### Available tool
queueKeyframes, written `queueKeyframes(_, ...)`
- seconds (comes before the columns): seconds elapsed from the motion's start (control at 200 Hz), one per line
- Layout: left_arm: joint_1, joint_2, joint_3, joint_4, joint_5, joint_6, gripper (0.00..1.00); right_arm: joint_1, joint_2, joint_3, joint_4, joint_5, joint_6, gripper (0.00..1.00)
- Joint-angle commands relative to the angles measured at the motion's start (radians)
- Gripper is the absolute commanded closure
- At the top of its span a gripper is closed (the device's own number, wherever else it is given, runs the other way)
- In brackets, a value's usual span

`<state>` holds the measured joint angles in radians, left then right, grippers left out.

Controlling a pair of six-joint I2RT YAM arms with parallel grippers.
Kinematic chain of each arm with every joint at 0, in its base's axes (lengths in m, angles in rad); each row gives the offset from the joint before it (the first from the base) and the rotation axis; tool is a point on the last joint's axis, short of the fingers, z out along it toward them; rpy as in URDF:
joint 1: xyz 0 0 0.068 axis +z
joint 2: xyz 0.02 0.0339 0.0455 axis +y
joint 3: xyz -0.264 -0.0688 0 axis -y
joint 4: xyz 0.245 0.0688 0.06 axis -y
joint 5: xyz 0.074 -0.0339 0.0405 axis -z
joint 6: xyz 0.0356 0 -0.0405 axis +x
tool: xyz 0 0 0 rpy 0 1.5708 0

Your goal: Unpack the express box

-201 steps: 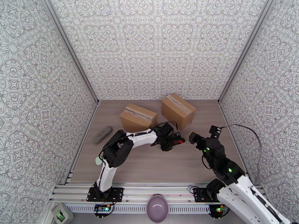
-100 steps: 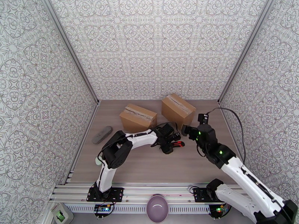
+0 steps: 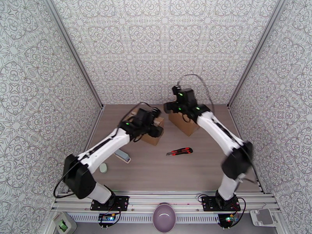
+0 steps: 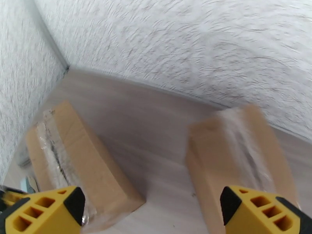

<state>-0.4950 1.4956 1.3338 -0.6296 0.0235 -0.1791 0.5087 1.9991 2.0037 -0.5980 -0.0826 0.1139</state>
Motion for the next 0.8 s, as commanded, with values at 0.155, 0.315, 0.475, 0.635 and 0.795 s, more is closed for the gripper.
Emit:
queueKeyframes(0.155,0.244,-0.079,-0.14,-0.052,0.068,-0.349,0.19,0.054,0.309,0.391,-0.281,-0.168,-0.061,0.01)
queueKeyframes(0.315,0.332,-0.051,-0.194,0.037,0.151,-0.396,0.15,0.057,0.304,0.319,-0.246,-0.241,-0.026,0.01)
queueKeyframes(0.475,0.341,-0.001,-0.168,0.113,0.207,-0.351,0.13,0.065,0.211,0.126,-0.16,-0.297,0.027,0.04)
queueKeyframes(0.635,0.346,0.044,-0.131,0.143,0.255,-0.297,0.13,0.077,0.04,-0.152,0.015,-0.334,0.116,0.08)
queueKeyframes(0.795,0.349,0.103,-0.045,0.124,0.279,-0.266,0.12,0.127,-0.11,-0.348,0.127,-0.346,0.201,0.11)
